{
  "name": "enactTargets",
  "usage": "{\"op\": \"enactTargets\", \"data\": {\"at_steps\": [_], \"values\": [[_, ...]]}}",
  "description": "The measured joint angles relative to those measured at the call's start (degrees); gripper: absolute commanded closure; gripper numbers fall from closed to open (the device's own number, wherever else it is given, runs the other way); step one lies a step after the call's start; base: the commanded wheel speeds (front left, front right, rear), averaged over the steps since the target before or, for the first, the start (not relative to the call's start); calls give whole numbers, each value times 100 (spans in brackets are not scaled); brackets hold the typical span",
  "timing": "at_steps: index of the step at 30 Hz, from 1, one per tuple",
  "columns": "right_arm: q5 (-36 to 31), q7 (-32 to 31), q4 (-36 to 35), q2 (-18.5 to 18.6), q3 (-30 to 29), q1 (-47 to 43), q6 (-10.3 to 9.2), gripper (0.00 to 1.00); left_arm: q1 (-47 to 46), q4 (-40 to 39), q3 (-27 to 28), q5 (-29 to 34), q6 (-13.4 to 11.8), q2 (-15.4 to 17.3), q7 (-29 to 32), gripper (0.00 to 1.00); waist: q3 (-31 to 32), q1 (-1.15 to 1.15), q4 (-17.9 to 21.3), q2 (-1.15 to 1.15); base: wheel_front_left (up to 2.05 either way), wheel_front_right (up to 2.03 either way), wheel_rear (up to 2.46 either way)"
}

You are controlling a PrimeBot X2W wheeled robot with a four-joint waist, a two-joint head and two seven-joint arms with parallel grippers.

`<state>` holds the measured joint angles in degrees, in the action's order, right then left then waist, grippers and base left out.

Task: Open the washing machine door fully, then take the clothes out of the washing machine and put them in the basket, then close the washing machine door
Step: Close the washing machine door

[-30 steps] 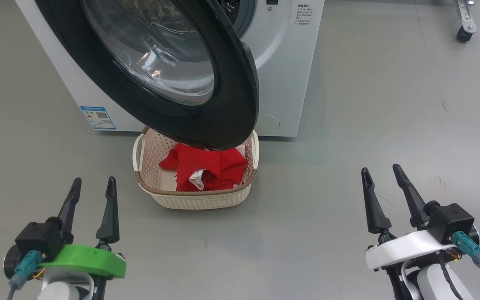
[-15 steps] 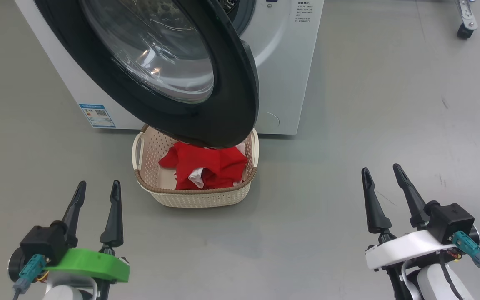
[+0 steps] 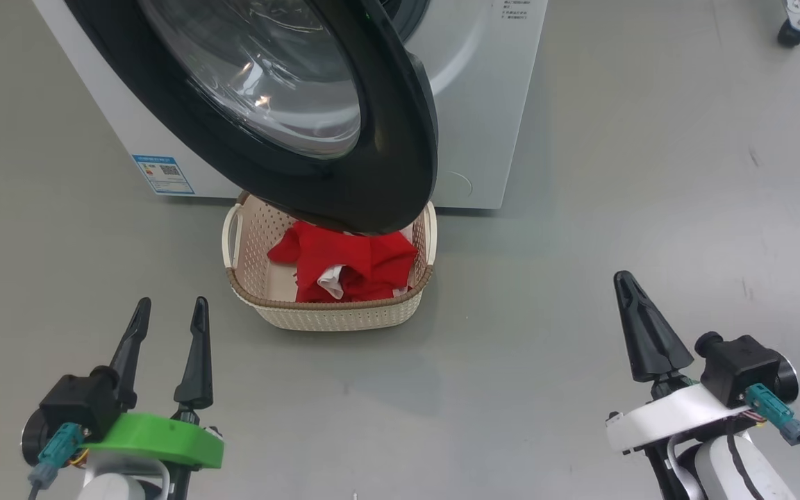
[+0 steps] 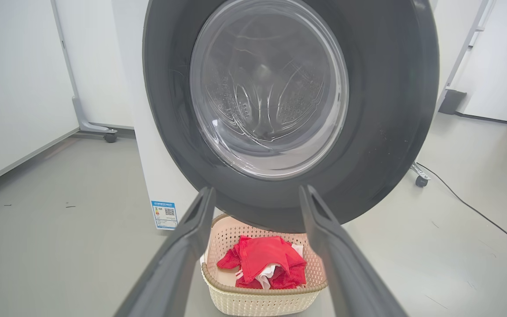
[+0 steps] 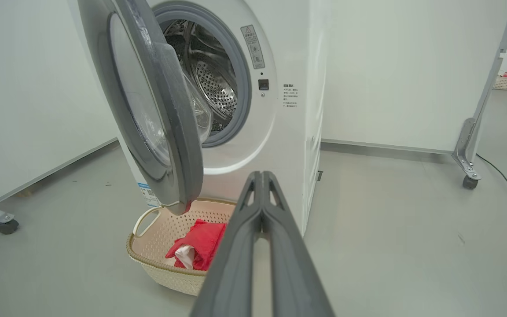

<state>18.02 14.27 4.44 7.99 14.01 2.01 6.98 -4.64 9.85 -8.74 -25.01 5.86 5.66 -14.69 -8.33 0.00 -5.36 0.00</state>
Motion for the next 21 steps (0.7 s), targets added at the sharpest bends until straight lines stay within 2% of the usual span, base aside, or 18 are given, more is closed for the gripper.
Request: {"op": "enactTargets", "data": {"at_steps": [10,16,21], "values": [[-157,-147,-234,315,569,672,1,100,-88,-82,-115,100,33,-120,0,0,-358,0,-157,0,0,0,0],[-162,-349,-319,531,1198,1333,1,100,-292,-107,-264,141,57,-214,0,0,-639,0,-359,0,0,0,0],[-153,-512,-324,667,1474,1889,2,100,-477,-116,-280,147,85,-266,0,0,-874,0,-581,0,0,0,0]]}}
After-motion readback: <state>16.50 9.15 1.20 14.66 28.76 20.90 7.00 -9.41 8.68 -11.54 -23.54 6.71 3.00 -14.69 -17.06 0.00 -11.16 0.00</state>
